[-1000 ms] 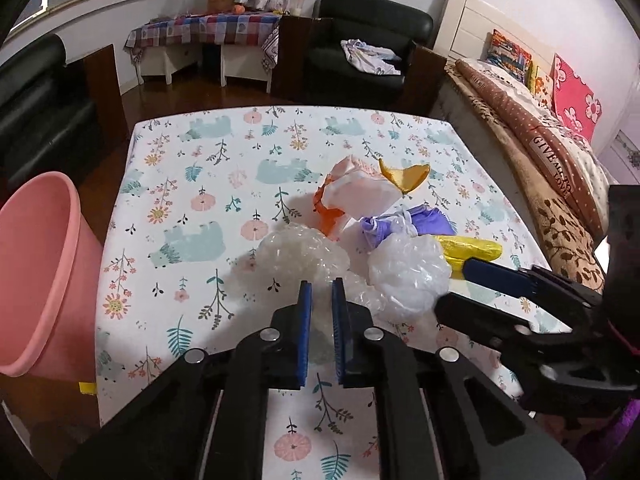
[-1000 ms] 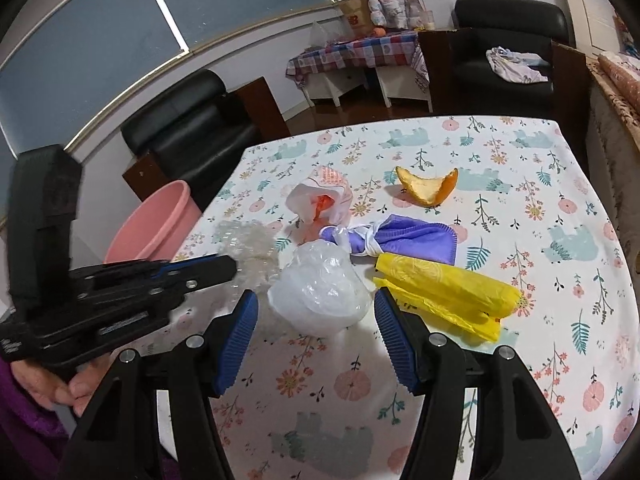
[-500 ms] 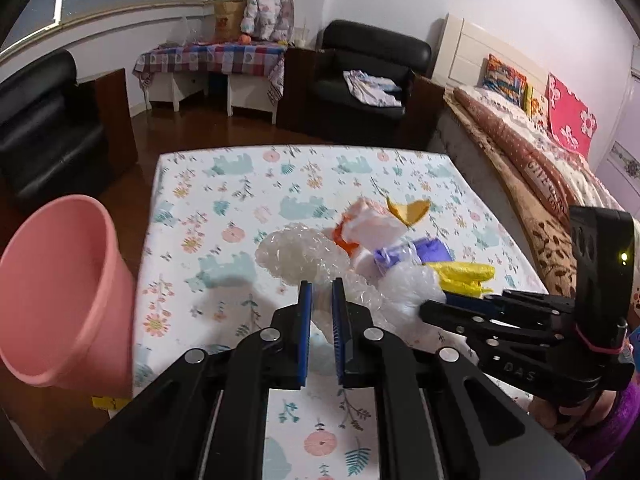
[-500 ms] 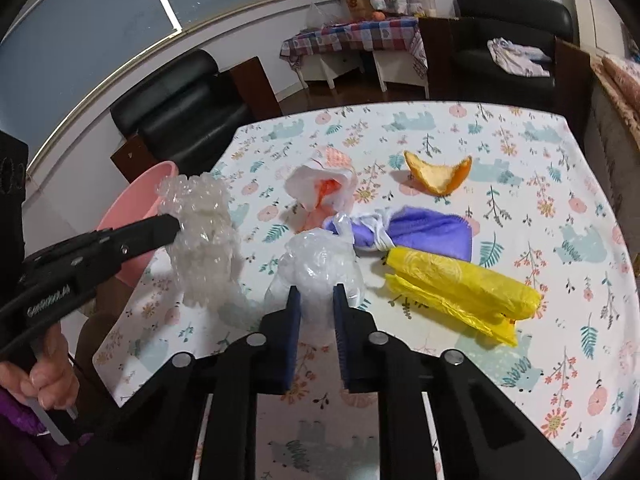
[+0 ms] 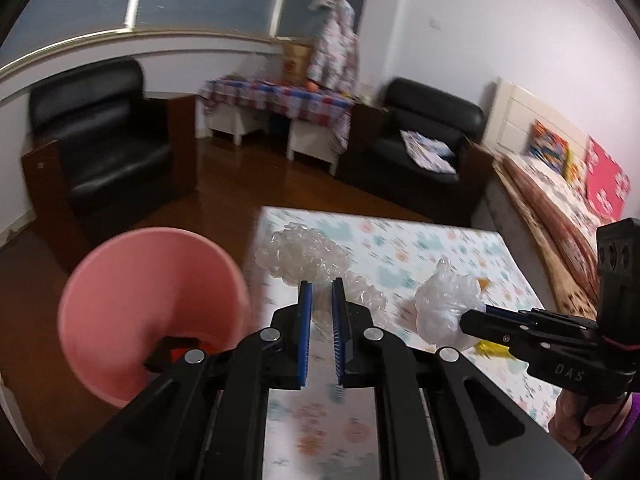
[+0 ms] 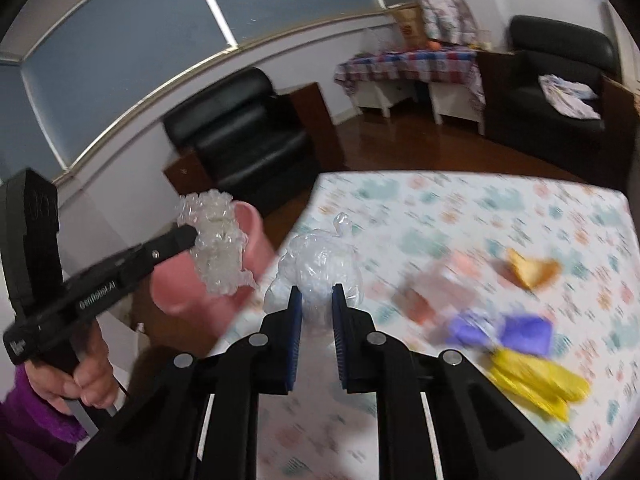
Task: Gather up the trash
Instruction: 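Lower both clear plastic pieces into the pink bin and open both tools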
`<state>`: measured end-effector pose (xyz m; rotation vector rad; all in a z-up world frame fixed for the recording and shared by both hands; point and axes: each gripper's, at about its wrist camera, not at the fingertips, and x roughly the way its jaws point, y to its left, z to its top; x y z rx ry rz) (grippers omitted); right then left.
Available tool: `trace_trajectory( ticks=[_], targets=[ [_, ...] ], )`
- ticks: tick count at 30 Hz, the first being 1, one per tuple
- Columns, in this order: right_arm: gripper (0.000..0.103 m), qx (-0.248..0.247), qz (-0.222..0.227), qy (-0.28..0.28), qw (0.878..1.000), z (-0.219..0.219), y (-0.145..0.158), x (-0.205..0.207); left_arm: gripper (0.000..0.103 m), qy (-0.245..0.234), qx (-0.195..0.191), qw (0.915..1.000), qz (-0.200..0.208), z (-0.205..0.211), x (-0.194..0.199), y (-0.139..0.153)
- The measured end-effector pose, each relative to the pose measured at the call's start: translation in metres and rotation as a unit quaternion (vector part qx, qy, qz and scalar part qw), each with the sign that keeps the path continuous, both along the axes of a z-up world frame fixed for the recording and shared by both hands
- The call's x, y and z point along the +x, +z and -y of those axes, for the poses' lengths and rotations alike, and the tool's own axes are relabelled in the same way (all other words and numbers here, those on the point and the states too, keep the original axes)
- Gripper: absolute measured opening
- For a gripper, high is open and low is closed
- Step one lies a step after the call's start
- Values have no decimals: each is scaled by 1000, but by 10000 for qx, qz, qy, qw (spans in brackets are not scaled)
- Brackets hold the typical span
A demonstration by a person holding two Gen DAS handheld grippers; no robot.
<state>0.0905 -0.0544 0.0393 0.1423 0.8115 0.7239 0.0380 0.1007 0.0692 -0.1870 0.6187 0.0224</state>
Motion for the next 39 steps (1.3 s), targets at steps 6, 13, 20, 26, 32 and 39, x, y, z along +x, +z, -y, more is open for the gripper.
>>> trace_trajectory(
  ticks=[6,13,20,26,32,39],
  targets=[
    [14,35,34,529,9986,-73,15,15,9,650,128,9977,135,-45,-16,6],
    [14,-101,-13,984,9951,-153,12,17,9,1134,428,9925,148,-79,-27,1],
    [15,-436,-193,1163,9921,-205,-7,28,9,1450,286,9890,-31,-111,-29,-19],
    [16,-553,-350,1115,9916,-224,-24,34,9,1563,177,9874,-201,-130,-27,-36],
    [37,-603,-417,1095,9913,-234,-30,39,10,1555,0,9874,-282,-140,-24,-43],
    [46,-527,-349,1092,9920,-228,-30,36,23,1596,-342,9860,-351,-148,-16,-47]
  ],
)
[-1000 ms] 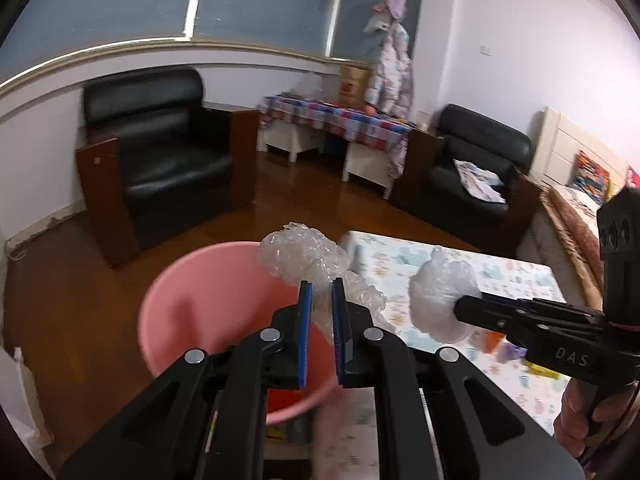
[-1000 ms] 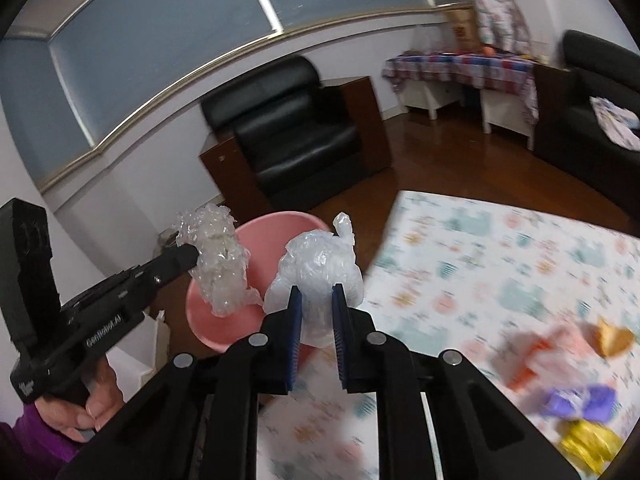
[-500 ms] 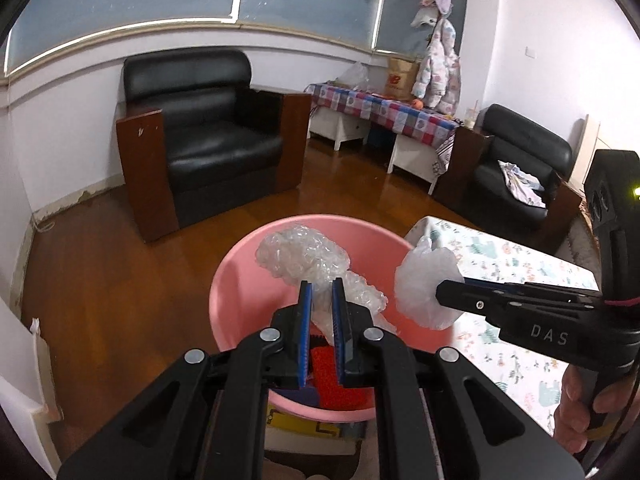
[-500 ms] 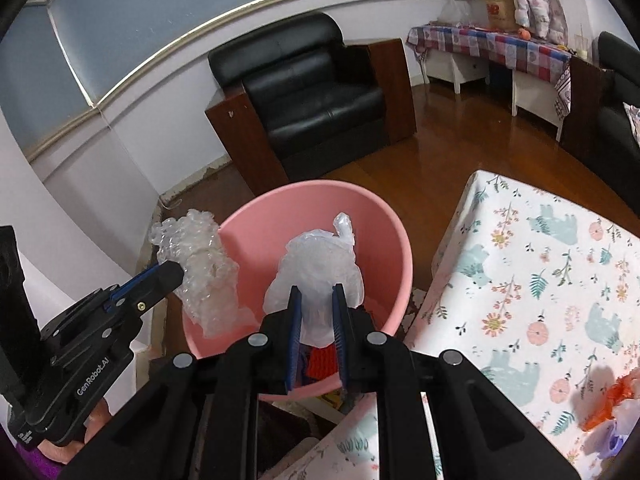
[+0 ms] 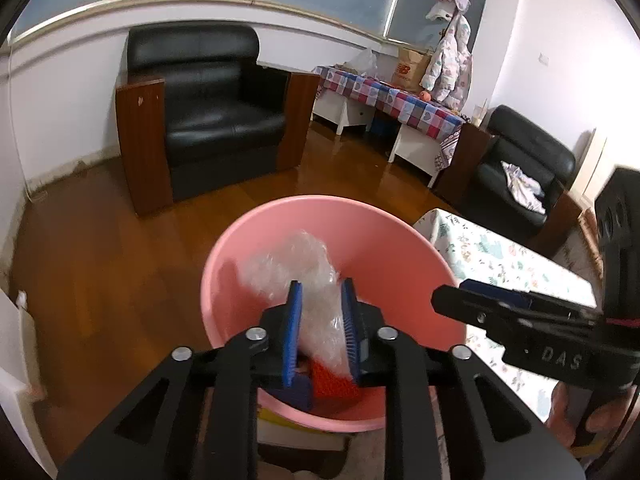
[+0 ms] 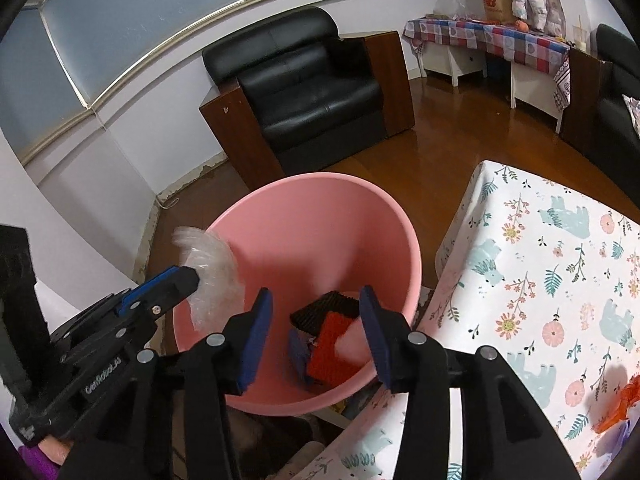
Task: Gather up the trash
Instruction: 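Lower both clear plastic pieces into the pink bin and open both tools, then grasp the white bag with the left tool while the right tool grasps the yellow bag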
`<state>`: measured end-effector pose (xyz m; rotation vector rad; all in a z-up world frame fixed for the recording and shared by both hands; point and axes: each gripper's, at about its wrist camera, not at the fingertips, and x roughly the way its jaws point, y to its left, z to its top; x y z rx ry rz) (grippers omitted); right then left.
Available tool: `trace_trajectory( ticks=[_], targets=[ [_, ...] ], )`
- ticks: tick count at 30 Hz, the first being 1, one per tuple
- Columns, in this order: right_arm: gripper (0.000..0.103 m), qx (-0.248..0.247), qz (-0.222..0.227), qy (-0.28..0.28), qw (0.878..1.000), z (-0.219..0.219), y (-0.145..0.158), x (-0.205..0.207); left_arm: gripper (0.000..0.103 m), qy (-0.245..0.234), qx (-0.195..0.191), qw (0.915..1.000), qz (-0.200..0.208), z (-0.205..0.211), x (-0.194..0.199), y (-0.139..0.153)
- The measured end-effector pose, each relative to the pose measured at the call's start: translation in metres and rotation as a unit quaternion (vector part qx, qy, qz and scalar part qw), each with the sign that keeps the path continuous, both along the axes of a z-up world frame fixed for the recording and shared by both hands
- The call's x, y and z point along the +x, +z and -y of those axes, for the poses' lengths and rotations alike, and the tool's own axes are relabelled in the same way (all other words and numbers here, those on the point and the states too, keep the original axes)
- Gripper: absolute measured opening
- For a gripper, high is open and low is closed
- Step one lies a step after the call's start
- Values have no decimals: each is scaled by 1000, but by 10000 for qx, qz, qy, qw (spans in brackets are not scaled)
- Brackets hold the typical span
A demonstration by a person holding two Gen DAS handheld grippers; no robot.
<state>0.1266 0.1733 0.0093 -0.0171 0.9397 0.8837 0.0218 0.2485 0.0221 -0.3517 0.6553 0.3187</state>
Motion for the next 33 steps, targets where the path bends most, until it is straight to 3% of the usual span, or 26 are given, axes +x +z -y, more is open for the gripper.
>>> trace_trajectory(
  ticks=[2,8,16,33],
  targets=[
    [46,30,31,5,10000,5,1,-2,33,33,-86,10000,27,-2,1,-1],
    [52,129,116,-9,9998,21,6,-9,39,58,-202,9997,-77,0,2,-3],
    [58,333,218,-66,9992,46,18,-19,39,42,-89,9997,-219,12,3,-1],
    [60,744,365,-844,9930,156,40,-35,39,-488,-19,9988,85,54,-1,30]
  ],
)
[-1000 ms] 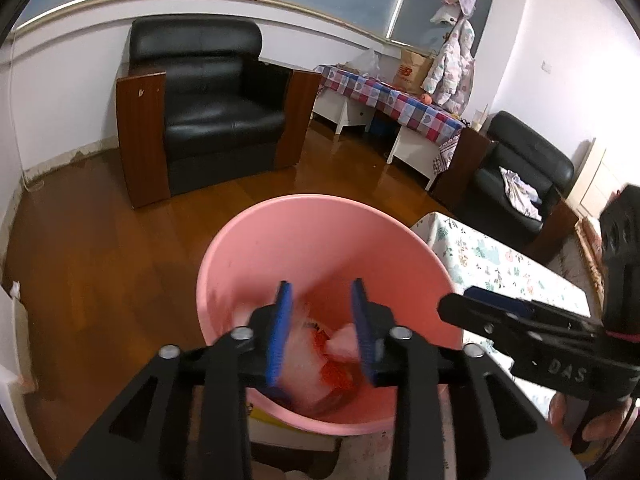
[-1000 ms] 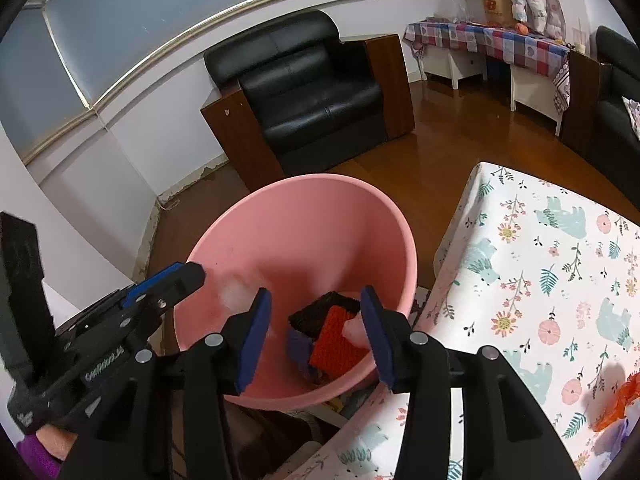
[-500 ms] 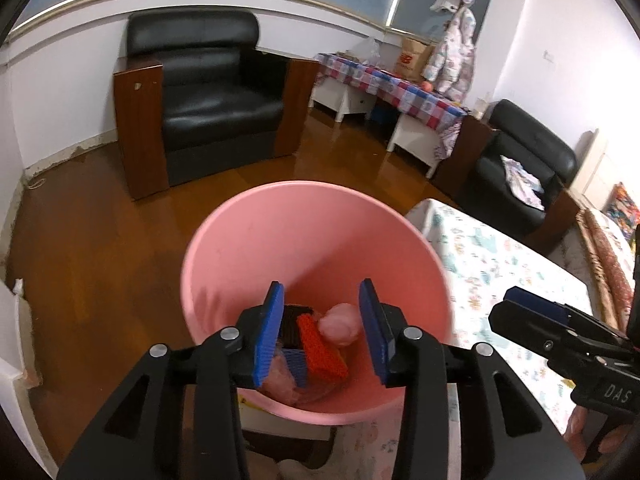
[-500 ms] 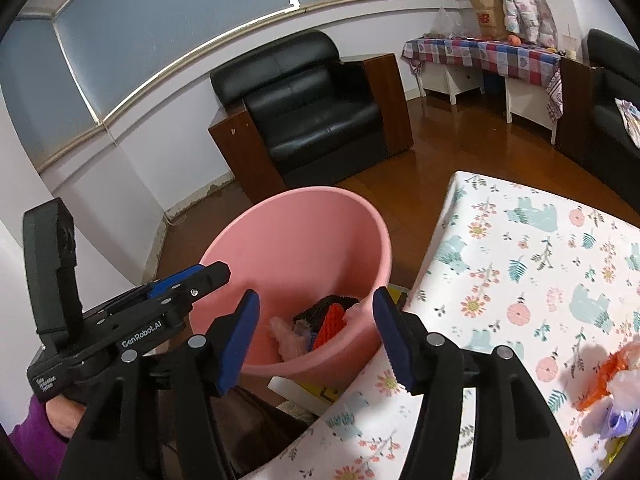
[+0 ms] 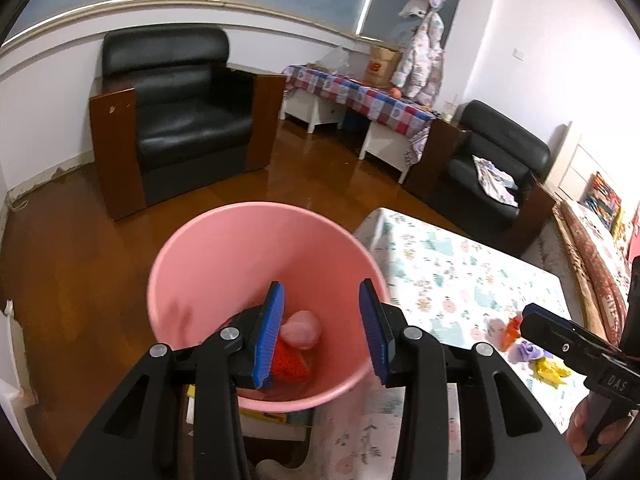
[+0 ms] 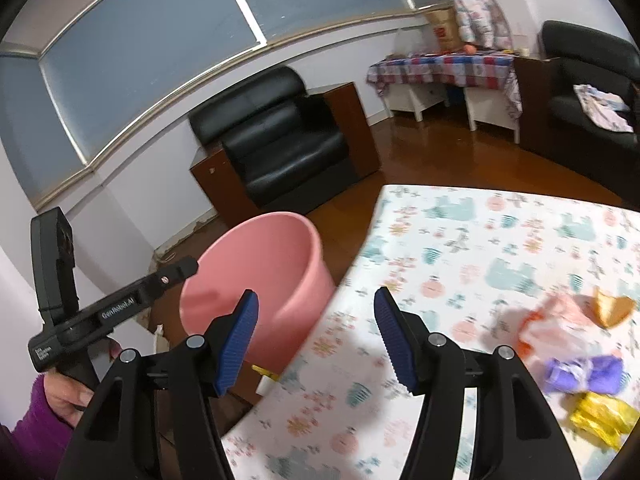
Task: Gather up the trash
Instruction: 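Grasp the white bag with the left tool while the right tool grasps the yellow bag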
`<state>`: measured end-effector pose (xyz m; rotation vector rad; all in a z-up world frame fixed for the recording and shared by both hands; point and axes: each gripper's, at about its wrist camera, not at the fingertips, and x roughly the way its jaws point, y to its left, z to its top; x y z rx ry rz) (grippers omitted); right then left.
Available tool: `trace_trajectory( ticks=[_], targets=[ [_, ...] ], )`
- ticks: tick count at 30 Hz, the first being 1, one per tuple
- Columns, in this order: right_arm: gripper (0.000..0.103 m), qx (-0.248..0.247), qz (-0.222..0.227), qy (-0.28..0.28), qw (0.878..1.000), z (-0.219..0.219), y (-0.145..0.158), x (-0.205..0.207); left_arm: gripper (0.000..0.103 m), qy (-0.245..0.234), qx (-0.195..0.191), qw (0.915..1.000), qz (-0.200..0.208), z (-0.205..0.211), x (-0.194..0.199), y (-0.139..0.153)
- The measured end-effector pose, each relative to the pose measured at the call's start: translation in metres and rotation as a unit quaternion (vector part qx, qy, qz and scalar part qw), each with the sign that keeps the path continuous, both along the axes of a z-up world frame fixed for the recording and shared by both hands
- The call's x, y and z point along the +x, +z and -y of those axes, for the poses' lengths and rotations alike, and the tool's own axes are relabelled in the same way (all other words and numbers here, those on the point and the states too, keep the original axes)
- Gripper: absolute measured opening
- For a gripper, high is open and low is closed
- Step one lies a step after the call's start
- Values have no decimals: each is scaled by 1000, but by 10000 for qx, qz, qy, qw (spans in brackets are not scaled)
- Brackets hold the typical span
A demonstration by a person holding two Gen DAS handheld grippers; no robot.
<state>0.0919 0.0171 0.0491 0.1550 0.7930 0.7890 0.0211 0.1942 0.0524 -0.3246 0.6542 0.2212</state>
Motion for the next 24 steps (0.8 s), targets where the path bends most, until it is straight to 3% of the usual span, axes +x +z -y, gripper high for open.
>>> trace_trajectory(
  ticks=[11,18,24],
  targets=[
    [59,-331,279,-736,9964,102,-10,-20,39,-958,338,9948,85,73,15,11],
    [60,-332,-35,-1347,9903,183,-35,-22,39,-1930,454,9801,-28,144,39,6],
    [60,-428,-108,-1516,9875,218,-46,-24,39,-2583,428,9647,-287,198,67,-3]
  ],
)
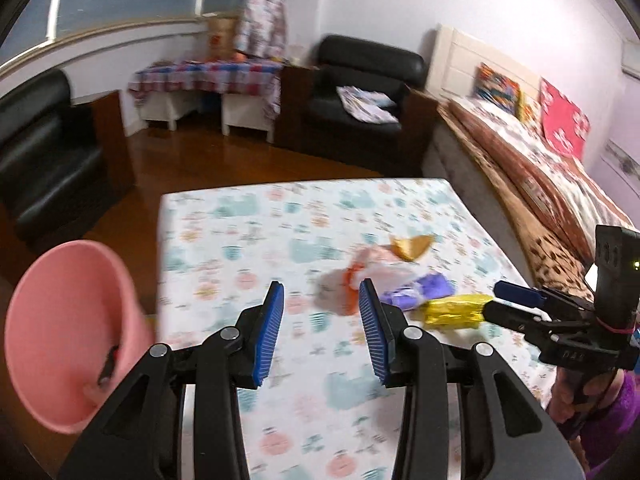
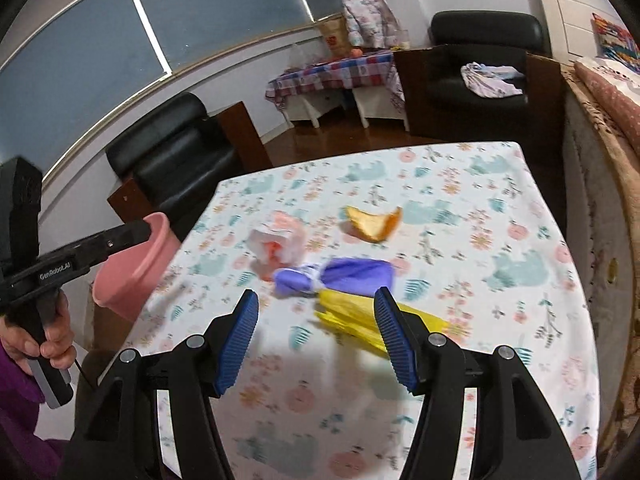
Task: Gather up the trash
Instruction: 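Grasp the white bag with the left tool while the right tool grasps the yellow bag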
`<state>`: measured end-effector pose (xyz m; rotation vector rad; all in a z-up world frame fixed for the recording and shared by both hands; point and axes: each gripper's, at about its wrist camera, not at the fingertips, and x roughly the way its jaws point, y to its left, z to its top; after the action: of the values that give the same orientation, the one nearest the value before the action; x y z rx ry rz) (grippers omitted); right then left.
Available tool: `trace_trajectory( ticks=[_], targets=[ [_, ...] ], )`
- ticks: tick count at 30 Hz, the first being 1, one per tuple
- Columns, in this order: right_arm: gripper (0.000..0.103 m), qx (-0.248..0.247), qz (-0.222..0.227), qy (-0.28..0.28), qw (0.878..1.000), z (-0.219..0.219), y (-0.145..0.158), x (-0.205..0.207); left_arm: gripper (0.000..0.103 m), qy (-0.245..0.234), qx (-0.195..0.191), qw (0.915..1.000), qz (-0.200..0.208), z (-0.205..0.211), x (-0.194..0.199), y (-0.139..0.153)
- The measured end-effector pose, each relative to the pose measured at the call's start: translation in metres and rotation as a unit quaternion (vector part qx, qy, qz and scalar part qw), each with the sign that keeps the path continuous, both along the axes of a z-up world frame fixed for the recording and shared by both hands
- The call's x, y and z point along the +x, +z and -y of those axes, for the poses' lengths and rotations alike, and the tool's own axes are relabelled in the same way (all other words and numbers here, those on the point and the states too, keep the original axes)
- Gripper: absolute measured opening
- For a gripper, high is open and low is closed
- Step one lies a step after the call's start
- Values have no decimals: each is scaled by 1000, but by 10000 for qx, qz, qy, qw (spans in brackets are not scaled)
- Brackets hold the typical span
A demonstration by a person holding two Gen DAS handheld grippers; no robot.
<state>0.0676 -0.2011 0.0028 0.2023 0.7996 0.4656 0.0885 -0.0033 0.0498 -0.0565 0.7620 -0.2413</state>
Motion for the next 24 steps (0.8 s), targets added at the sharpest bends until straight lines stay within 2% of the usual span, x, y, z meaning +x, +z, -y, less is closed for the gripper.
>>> trace_trajectory(
  ticks=[5,7,12,14,17,24],
  targets=[
    [60,42,-63,-98,9999,14,-8,4,39,-199,17,9997,-112,35,26,-6],
    [60,30,-89,-116,9999,18,-11,7,39,-153,48,9997,-193,44,38,-12],
    [60,28,-273,-44,9996,24,-21,23,39,21,-172,9982,-569,50,66,-29],
    [60,-20,-342,31,9994,23,-26,30,39,54,-109,9974,-705,52,71,-38],
    [60,-135,-434,103,9989,22,-37,38,39,8,22,9962,-871,54,71,-52],
    [60,-110,-760,315,9966,18,-54,44,39,-95,97,9968,-783,54,62,-57]
  ],
)
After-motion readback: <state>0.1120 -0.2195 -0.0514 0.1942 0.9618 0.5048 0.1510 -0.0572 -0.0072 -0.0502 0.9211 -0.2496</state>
